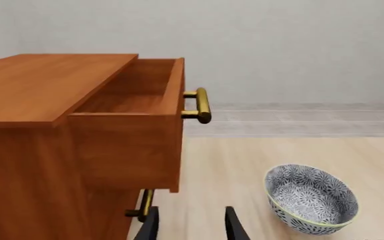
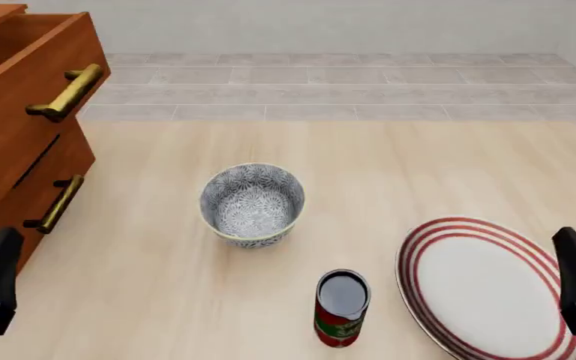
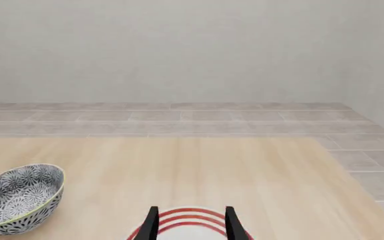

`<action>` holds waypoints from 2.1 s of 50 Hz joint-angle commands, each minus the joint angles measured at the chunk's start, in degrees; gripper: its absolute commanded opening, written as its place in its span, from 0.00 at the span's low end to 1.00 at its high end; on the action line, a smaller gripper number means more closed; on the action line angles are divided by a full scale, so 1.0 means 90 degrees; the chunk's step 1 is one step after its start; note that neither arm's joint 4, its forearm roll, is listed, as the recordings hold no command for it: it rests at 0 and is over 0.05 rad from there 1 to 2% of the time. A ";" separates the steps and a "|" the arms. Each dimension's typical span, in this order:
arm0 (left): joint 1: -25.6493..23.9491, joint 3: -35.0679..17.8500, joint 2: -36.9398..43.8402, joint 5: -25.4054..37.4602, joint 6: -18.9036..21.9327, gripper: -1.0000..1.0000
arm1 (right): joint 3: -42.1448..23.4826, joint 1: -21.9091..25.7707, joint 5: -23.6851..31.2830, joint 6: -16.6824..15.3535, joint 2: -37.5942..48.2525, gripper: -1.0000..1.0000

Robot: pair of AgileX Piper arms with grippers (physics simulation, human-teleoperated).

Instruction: Put the ketchup in the top drawer of the cabinet.

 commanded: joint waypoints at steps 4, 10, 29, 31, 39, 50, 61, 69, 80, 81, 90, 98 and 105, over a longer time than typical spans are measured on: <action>-0.0275 -0.0411 -0.0004 0.0250 -0.0070 1.00 | -0.0142 -0.0168 0.0018 0.0037 -0.0014 1.00; -0.0539 -0.0600 -0.0004 0.0510 -0.0164 1.00 | -0.0047 -0.0136 -0.0019 0.0018 0.0001 1.00; -0.1872 -0.1583 0.0412 0.1425 -0.0289 1.00 | -0.0006 -0.0143 -0.0099 -0.0279 0.0229 1.00; -0.2003 -0.1573 0.0523 0.1342 -0.0254 1.00 | 0.0002 -0.0203 -0.0165 -0.0378 0.0343 1.00; -0.2738 -0.1495 0.0919 0.1016 -0.0015 1.00 | -0.0001 -0.0210 -0.0220 -0.0360 0.0395 1.00; -0.3661 -0.1377 0.1701 0.0274 0.0348 1.00 | 0.0000 -0.0233 -0.0239 -0.0369 0.0435 1.00; -0.4492 -0.1139 0.3062 -0.1070 0.0506 1.00 | -0.0081 -0.0252 -0.0032 -0.0447 0.0249 1.00; -0.4934 -0.1160 0.3902 -0.1751 0.0502 1.00 | -0.0096 -0.0243 0.0098 -0.0555 0.0101 1.00; -0.5260 -0.1233 0.4903 -0.2649 0.0433 1.00 | -0.0068 -0.0227 0.0093 -0.0569 0.0063 1.00; -0.5281 -0.1238 0.4955 -0.2702 0.0450 1.00 | -0.0053 -0.0229 0.0081 -0.0574 0.0057 1.00; -0.5499 -0.1403 0.5310 -0.2855 0.0513 1.00 | -0.0080 -0.0235 0.0134 -0.0568 0.0027 1.00; -0.5885 -0.1447 0.5943 -0.3240 0.0589 1.00 | -0.0100 -0.0227 0.0162 -0.0576 0.0020 1.00; -0.6024 -0.1505 0.6350 -0.3420 0.0521 1.00 | -0.0092 -0.0230 0.0153 -0.0578 0.0024 1.00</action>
